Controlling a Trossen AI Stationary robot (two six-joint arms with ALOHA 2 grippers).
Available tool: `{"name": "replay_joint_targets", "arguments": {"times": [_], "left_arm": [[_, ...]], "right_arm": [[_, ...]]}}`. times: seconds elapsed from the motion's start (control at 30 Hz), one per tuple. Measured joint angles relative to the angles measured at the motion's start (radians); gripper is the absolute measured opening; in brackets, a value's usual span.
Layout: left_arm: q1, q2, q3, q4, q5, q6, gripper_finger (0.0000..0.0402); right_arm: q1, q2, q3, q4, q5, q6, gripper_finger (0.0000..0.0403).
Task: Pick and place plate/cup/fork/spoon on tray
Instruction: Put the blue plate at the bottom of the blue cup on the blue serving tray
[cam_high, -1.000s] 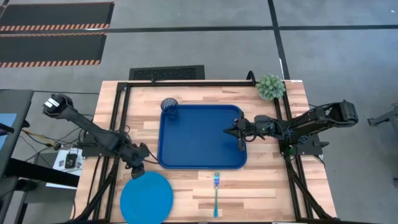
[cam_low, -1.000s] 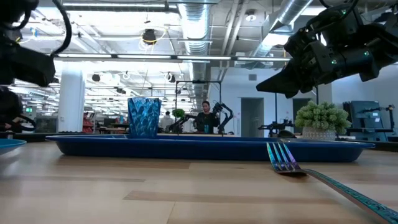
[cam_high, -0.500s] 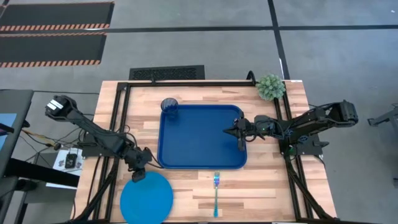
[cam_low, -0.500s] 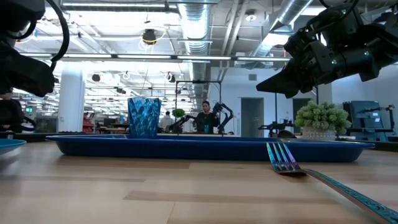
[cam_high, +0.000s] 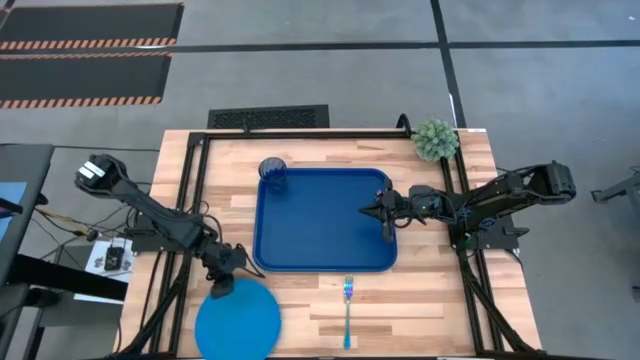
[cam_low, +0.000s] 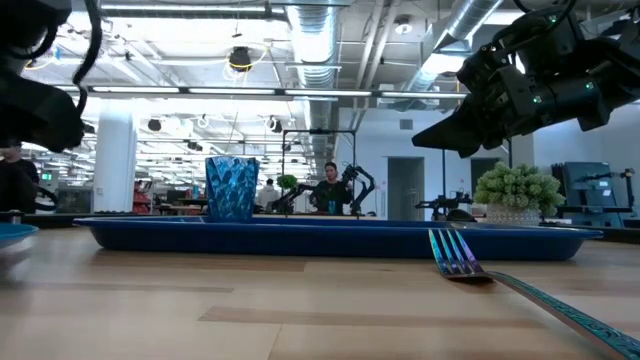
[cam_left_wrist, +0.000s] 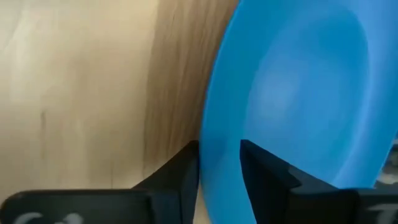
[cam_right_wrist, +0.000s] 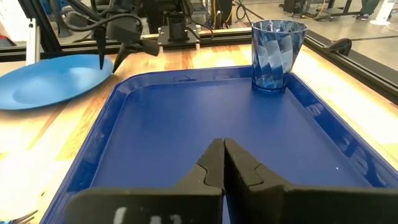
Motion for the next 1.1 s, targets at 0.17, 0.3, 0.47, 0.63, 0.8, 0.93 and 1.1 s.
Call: {"name": "replay_joint_targets", "arguments": {"times": [0.17, 0.3, 0.47, 0.63, 0.8, 0.93, 1.1], "left_arm": [[0.002, 0.087, 0.002, 0.076, 0.025, 0.065, 0.007], [0.001, 0.105, 0.004, 0.109, 0.072, 0.07, 0.0019], [0.017, 0.045, 0.002, 0.128, 0.101, 0.04, 0.0008], [0.069, -0.054, 0.001, 0.139, 0.071, 0.016, 0.0002], [0.128, -0.159, 0.001, 0.15, -0.051, -0.025, 0.0], [0.145, -0.205, 0.001, 0.169, -0.164, -0.093, 0.0], [0.146, -0.204, 0.001, 0.175, -0.287, -0.232, 0.0]], "right_arm": [[0.0, 0.0, 0.0, -0.001, 0.0, 0.0, 0.0016], [0.0, 0.0, 0.0, -0.001, 0.0, 0.0, 0.0014], [0.0, 0.0, 0.0, -0.001, 0.0, 0.0, 0.0016], [0.0, 0.0, 0.0, -0.001, 0.0, 0.0, 0.0015], [0.0, 0.0, 0.0, -0.001, 0.0, 0.0, 0.0014], [0.0, 0.0, 0.0, -0.001, 0.0, 0.0, 0.0016], [0.0, 0.0, 0.0, -0.001, 0.0, 0.0, 0.0015]]}}
